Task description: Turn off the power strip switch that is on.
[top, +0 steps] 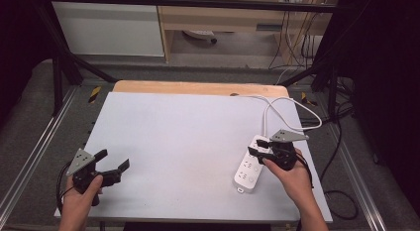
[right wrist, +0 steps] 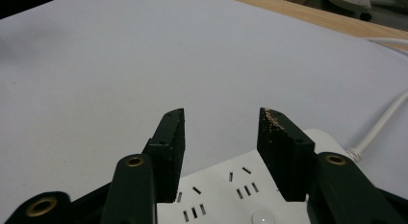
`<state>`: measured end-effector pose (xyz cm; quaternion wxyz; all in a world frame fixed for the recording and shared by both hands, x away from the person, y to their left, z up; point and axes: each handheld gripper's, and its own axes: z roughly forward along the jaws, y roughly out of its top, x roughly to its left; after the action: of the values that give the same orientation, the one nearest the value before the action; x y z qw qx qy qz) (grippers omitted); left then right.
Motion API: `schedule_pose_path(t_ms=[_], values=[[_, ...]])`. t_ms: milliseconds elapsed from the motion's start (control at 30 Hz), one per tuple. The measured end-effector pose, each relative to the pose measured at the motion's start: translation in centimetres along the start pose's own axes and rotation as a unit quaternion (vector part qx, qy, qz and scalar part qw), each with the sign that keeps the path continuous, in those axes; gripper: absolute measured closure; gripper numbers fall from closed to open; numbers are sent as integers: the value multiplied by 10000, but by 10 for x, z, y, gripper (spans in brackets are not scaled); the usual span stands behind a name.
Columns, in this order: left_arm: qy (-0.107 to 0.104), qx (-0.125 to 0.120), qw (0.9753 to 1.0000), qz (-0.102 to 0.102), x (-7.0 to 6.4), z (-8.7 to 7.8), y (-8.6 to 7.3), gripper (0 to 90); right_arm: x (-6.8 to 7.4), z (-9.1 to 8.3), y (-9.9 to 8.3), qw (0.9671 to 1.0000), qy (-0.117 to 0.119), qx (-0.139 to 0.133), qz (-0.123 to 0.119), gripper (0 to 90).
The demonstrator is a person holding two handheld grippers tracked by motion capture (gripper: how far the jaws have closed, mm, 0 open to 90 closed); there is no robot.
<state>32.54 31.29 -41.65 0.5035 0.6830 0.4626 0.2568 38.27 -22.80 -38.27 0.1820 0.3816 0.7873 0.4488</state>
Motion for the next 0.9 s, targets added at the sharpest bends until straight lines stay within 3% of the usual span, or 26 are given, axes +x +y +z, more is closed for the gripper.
schedule_pose_path(t_ms=[233,900], values=[[1,5,10000,4,0,0,0,59,1,2,-3,9999,88,68,-70,628],[4,17,10000,46,0,0,0,59,-4,6,-14,9989,-64,441,-133,823]])
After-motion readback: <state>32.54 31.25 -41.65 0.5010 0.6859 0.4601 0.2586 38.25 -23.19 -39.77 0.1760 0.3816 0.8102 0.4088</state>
